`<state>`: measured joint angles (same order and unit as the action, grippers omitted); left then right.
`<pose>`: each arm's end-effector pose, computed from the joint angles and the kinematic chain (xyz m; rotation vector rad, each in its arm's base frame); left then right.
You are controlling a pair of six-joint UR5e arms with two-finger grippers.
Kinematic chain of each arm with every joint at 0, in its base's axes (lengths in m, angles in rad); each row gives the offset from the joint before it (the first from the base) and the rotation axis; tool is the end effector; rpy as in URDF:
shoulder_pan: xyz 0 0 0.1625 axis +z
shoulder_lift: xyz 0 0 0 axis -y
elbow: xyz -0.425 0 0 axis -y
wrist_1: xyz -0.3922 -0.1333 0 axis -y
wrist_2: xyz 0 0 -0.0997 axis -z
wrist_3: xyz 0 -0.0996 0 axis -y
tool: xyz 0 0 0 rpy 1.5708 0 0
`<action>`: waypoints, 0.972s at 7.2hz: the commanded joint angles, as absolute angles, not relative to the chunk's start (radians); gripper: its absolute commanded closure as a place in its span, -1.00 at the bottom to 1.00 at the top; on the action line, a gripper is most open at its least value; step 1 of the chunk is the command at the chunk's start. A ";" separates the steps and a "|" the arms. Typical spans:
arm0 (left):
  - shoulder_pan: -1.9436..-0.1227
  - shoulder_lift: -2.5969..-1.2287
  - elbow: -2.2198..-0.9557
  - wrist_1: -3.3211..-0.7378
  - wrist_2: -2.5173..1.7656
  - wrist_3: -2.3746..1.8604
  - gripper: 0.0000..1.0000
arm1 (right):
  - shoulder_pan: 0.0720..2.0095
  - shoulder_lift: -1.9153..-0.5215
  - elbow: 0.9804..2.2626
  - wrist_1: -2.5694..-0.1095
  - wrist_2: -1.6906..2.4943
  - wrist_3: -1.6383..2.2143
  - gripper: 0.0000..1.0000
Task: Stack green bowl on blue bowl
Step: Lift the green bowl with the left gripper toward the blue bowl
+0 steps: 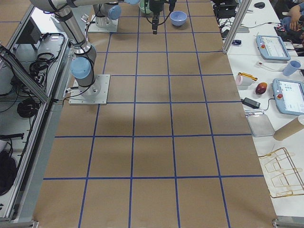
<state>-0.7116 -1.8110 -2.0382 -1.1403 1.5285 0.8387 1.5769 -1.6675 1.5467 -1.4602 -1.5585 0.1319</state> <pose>0.2645 -0.4096 0.1974 0.0382 -2.8974 -0.2210 0.1373 -0.4482 0.5342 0.1966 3.1224 -0.0146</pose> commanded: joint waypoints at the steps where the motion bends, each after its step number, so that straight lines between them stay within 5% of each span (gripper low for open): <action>1: -0.713 -1.783 -2.004 -1.216 1.485 0.838 1.00 | 1.577 -1.667 1.548 -1.459 -1.559 0.132 -1.00; 7: -0.874 -1.821 -1.786 -1.361 1.303 0.653 1.00 | 1.577 -1.667 1.548 -1.460 -1.559 0.132 -1.00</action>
<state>-0.8336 -1.8104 -1.8067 -1.3604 1.3313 0.7222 1.5769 -1.6675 1.5475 -1.4598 -1.5585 0.1319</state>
